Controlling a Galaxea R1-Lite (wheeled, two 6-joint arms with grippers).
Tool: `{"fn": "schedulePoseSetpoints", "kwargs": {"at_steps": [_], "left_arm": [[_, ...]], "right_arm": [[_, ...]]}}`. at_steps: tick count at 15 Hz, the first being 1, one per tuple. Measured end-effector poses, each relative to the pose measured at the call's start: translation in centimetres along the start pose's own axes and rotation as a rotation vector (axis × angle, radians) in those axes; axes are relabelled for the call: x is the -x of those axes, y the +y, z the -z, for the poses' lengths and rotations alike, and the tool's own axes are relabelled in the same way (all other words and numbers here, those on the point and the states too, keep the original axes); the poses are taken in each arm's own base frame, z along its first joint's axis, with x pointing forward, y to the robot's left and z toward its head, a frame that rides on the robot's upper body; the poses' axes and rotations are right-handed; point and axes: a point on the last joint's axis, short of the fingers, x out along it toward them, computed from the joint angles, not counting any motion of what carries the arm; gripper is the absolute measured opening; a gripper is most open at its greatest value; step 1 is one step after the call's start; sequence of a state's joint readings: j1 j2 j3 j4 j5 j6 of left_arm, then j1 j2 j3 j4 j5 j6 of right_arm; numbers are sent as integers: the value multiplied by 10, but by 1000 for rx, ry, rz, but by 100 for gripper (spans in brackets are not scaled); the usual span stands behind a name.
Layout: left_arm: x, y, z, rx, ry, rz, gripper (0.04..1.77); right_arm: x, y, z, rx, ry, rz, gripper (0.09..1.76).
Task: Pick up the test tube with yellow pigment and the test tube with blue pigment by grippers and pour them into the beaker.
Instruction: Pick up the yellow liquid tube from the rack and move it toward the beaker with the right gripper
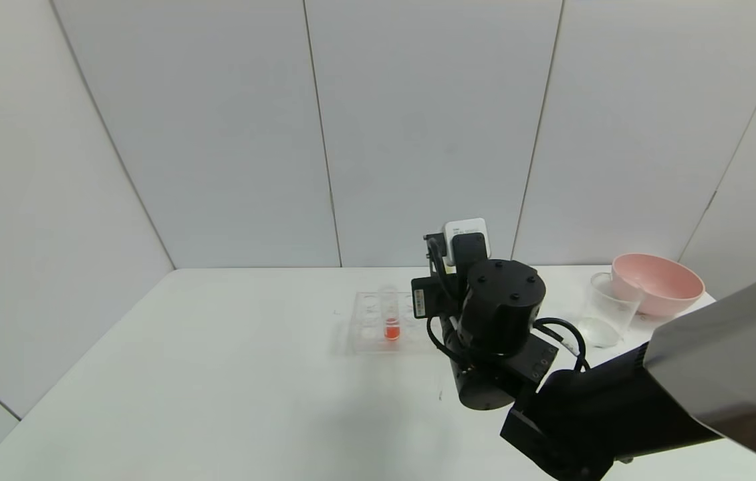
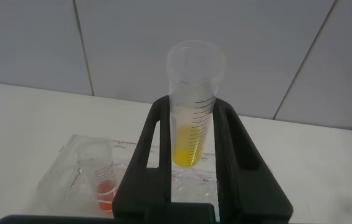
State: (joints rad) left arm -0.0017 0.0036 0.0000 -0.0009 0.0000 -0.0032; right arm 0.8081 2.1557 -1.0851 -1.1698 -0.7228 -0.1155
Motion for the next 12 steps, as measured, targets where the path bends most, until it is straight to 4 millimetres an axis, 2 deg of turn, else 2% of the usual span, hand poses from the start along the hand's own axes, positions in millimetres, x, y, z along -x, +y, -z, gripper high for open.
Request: {"fn": "schedulePoseSetpoints", "kwargs": {"at_steps": [3, 5, 7, 12], "left_arm": [[0, 0, 0, 0, 0, 0, 176], [0, 0, 0, 0, 0, 0, 176], [0, 0, 0, 0, 0, 0, 176], [0, 0, 0, 0, 0, 0, 176]], "right_arm": [[11, -13, -14, 11, -3, -118, 47], [18, -33, -21, 28, 11, -207, 47], [21, -63, -26, 44, 30, -286, 47], [27, -156, -29, 60, 112, -420, 47]]}}
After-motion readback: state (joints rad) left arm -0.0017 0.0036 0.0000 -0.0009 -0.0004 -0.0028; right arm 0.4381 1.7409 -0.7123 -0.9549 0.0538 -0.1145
